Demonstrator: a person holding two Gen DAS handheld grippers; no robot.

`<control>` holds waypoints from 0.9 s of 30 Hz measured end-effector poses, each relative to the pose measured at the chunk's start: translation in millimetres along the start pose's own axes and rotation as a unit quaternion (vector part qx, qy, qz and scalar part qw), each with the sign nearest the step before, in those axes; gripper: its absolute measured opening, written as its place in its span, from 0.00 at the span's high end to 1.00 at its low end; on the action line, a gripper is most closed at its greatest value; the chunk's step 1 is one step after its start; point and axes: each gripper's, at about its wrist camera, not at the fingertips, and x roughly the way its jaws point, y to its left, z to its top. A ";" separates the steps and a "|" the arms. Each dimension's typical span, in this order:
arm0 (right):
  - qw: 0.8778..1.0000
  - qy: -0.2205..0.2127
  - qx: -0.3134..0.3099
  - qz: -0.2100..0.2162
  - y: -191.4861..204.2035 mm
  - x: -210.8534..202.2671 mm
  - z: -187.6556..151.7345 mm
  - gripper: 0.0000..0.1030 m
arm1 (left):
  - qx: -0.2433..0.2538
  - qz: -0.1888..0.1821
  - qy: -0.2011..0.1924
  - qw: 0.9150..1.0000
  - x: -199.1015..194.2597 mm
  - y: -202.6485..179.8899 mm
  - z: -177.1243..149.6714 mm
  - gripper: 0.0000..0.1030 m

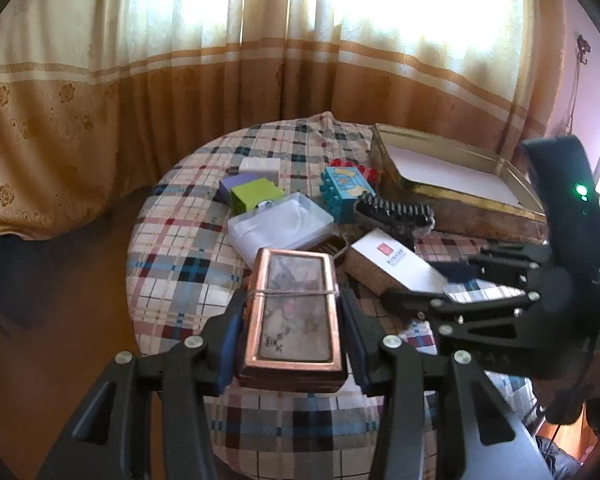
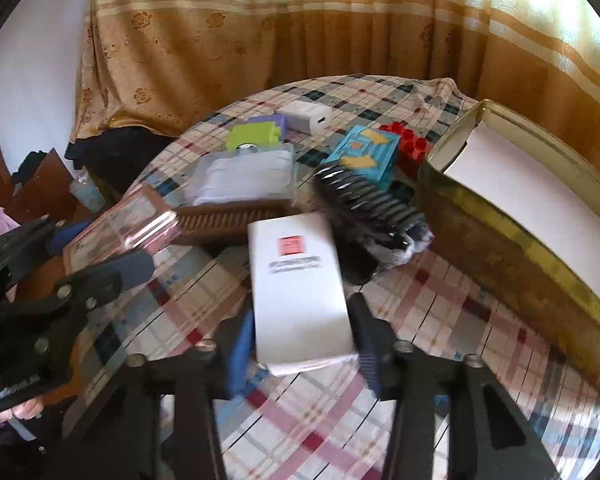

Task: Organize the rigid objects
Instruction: 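Grasp the white box with the right tool while the left tool grasps the copper picture case, then carry both items into the gold tray and open both tools to release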

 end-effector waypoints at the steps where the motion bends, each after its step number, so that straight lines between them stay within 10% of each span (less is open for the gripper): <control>1: 1.000 -0.004 0.010 0.008 -1.5 -3.5 -2.2 0.57 | -0.001 0.002 -0.002 1.000 -1.4 -0.6 1.3 0.56; 11: 0.987 -0.130 0.082 0.038 -20.4 -80.1 -16.7 0.57 | 0.010 -0.001 -0.031 0.999 -17.8 -20.8 17.5 0.56; 27: 0.910 -0.245 0.243 -0.229 -139.9 -149.9 -40.7 0.57 | 0.055 -0.059 -0.072 0.994 27.2 -123.2 91.9 0.56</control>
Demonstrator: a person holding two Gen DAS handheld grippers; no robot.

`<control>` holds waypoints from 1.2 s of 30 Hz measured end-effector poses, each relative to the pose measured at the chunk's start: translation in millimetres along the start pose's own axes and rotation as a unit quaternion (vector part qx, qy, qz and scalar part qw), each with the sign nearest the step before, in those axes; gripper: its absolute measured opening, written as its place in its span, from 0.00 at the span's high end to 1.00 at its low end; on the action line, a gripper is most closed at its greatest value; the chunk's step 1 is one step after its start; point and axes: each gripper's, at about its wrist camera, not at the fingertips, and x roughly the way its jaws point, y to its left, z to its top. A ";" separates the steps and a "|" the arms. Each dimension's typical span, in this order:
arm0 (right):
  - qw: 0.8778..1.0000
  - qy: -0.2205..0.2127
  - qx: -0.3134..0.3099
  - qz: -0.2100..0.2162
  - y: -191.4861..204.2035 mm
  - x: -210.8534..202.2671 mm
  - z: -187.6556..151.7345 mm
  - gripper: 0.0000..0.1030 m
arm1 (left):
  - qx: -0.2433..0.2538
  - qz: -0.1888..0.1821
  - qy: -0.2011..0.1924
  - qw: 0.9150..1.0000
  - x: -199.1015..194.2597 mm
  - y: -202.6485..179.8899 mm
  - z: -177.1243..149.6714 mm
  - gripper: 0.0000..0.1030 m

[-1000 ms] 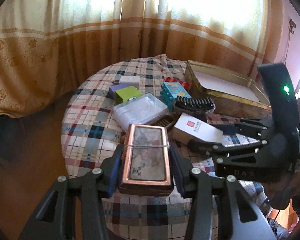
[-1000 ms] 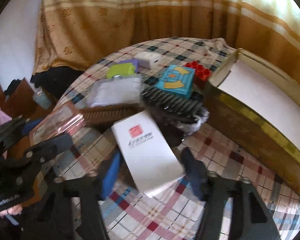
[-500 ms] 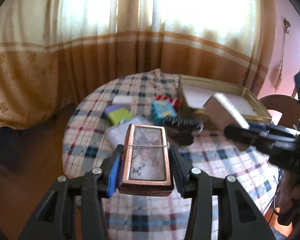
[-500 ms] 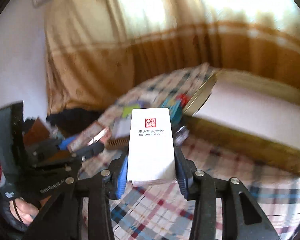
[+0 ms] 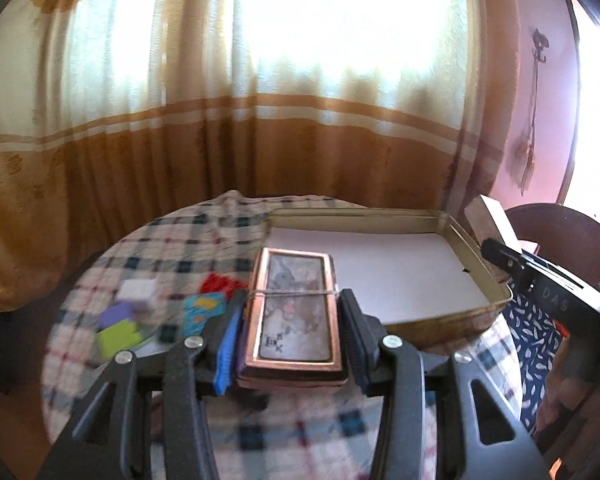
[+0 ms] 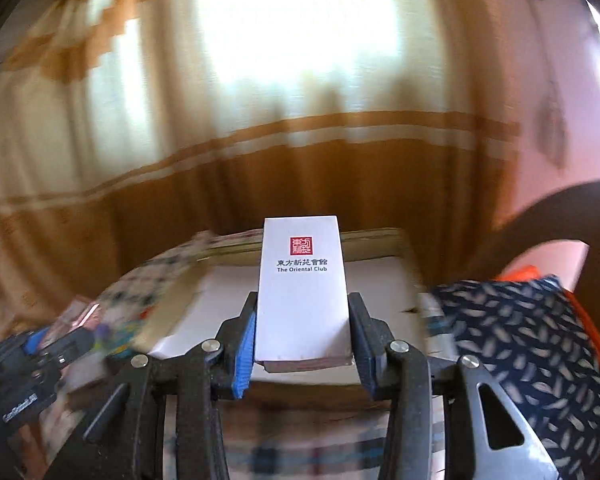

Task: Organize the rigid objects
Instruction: 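Carry both items into the gold tray and open both tools to release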

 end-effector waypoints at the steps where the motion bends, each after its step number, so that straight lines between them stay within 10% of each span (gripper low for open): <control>1: 1.000 0.001 0.007 -0.007 -5.3 2.3 -0.2 0.57 | 0.003 -0.003 0.001 1.000 6.8 -6.2 3.2 0.56; 30: 0.997 0.024 0.040 -0.070 -35.6 61.2 -8.9 0.56 | 0.053 0.008 0.046 0.998 111.7 -77.1 -0.7 0.56; 33: 0.996 0.029 0.041 -0.069 -35.9 63.0 -8.8 0.56 | 0.046 0.035 0.036 0.998 107.8 -74.8 -0.6 0.39; 36: 0.996 0.022 0.042 -0.072 -35.4 59.9 -8.4 0.55 | 0.024 0.056 0.006 0.998 95.1 -65.6 -1.0 0.00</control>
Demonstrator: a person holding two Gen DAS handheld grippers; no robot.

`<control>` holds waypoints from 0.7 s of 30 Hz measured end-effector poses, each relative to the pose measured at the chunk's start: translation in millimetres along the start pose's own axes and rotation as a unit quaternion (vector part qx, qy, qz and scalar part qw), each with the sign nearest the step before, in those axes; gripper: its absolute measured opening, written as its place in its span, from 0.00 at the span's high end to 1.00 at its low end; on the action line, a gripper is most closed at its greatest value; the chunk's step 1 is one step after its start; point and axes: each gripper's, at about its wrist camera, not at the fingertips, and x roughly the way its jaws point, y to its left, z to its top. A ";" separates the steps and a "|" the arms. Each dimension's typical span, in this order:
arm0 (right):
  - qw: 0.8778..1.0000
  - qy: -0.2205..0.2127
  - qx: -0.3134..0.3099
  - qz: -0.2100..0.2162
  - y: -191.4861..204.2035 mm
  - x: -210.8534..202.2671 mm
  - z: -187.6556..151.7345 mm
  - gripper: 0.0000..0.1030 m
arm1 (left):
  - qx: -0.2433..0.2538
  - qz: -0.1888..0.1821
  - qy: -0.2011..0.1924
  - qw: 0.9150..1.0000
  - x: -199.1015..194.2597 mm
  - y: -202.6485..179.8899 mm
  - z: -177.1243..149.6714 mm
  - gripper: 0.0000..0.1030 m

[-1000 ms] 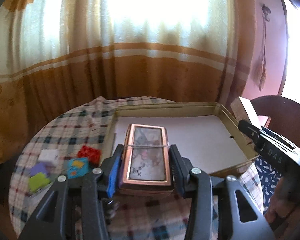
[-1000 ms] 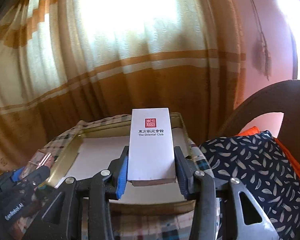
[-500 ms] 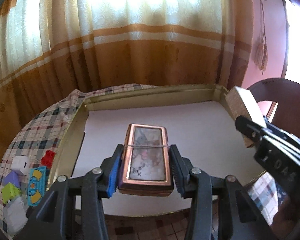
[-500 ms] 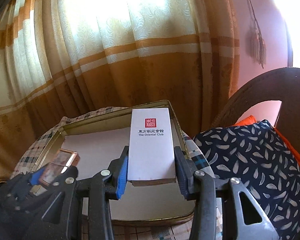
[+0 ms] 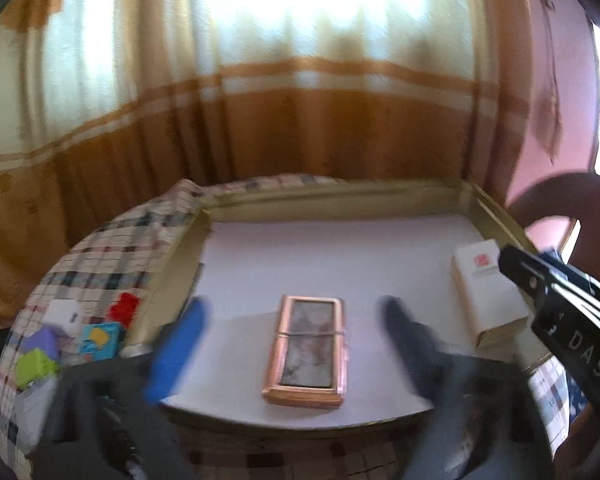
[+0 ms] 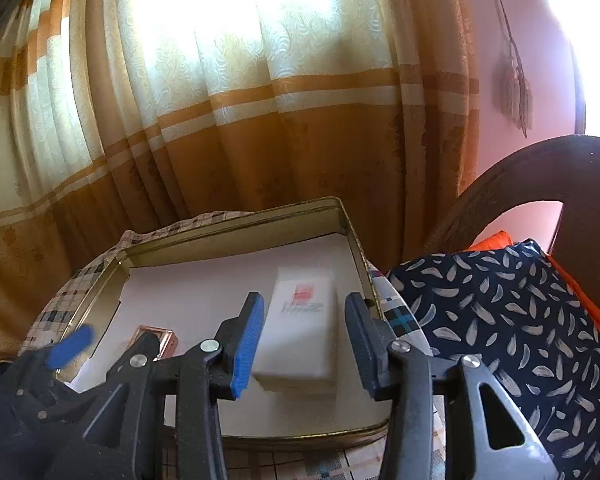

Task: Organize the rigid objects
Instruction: 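Carry both items into the gold tray and open both tools to release, then withdraw both tools from the tray toward the remaining objects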

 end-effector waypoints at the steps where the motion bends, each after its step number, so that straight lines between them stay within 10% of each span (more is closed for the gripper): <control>1: 1.000 -0.004 0.000 0.000 0.2 -1.8 0.0 0.51 | -0.007 0.010 -0.013 1.000 -5.9 3.5 -1.0 0.00; 18: 0.988 -0.151 0.010 -0.039 -2.3 -67.8 -3.6 0.43 | -0.053 0.079 -0.039 0.995 -55.5 67.7 -21.0 0.00; 21: 0.981 -0.189 -0.022 -0.048 11.8 -85.3 -10.1 0.27 | -0.061 0.082 -0.034 0.994 -58.1 75.4 -25.2 0.00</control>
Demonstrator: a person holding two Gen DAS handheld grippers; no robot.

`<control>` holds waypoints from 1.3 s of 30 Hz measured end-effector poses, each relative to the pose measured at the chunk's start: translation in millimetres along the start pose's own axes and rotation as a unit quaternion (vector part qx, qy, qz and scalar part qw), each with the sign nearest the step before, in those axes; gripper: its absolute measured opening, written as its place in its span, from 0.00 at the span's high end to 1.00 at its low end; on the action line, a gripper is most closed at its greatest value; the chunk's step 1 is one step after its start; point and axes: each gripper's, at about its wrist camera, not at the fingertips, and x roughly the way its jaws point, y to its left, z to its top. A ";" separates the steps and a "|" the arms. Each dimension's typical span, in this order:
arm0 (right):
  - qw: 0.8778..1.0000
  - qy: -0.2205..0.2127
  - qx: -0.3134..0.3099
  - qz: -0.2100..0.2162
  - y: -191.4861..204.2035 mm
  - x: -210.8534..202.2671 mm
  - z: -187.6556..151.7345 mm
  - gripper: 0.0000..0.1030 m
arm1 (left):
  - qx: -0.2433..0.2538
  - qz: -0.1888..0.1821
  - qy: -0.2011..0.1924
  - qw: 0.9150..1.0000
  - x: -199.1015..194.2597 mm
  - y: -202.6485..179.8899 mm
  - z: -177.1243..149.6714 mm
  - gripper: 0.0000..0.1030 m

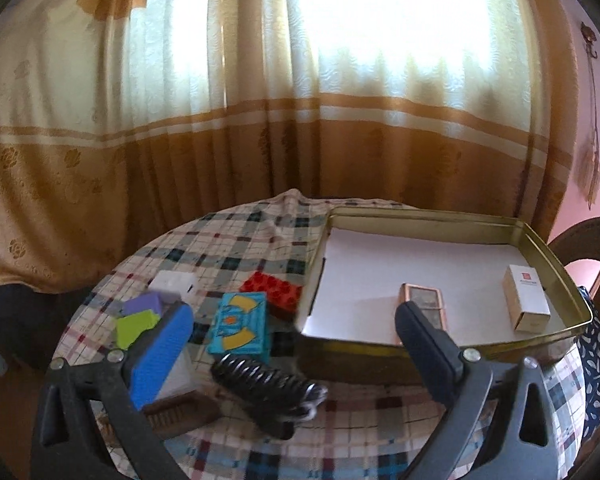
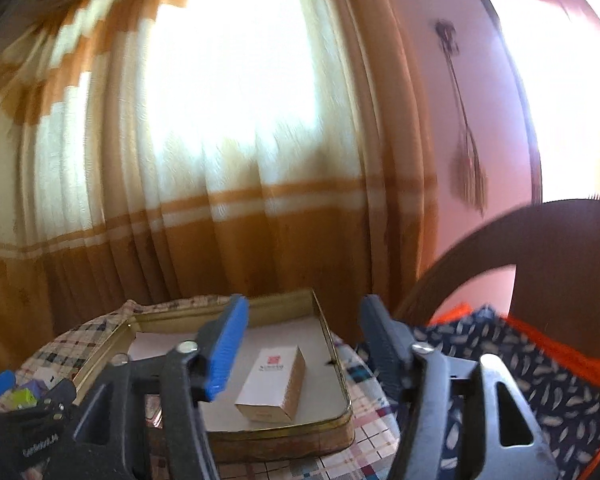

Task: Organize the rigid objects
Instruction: 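Withdraw both tools from the tray toward the remaining objects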

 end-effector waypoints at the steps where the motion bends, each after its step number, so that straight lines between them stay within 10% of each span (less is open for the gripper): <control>1: 1.000 -0.010 -0.010 -0.001 4.5 -5.1 -0.2 0.17 | 0.000 0.002 0.001 1.000 -1.4 2.8 -1.2 0.00; 39: 0.991 0.052 -0.043 0.117 111.6 -34.7 -30.1 0.11 | -0.045 0.059 0.033 0.997 -9.4 84.8 -19.5 0.00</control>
